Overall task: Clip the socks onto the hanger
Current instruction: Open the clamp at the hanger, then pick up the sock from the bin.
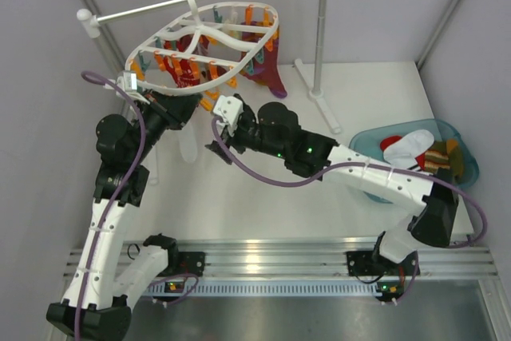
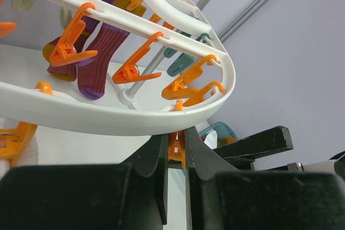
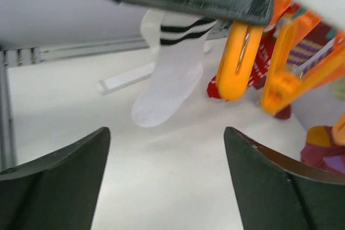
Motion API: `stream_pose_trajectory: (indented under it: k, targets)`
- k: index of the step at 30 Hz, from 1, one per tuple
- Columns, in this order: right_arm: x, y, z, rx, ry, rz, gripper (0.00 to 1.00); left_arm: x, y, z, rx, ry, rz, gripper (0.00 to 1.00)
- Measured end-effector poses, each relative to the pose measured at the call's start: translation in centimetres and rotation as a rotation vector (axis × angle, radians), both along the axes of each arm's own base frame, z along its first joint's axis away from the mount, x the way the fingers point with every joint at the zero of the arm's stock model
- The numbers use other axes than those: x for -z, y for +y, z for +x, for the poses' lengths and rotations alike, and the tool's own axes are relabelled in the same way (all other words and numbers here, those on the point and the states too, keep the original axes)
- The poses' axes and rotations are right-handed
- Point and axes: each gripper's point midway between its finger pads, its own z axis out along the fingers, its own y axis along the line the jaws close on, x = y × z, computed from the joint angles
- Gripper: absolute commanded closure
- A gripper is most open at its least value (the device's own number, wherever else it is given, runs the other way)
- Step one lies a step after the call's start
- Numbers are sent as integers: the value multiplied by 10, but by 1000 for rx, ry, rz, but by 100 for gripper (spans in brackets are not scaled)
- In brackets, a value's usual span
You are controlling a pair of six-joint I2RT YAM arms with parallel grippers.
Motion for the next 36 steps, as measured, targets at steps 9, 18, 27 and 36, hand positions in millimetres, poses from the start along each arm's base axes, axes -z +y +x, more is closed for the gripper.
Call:
stream_pose_trajectory:
  k: [9,18,27,36]
  targets:
    - [17,-97,1,-8,147,-64,0,0,1,1,-7,-4,7,100]
    - [59,-277,43,264,291,-164,0,1,1,1,-8,-5,11,100]
    - [155,-462,38,591,547,-407,27,2,1,1,-6,-4,15,100]
    - [244,-538,23,641,882,-657,37,1,2,-2,-10,-14,21,100]
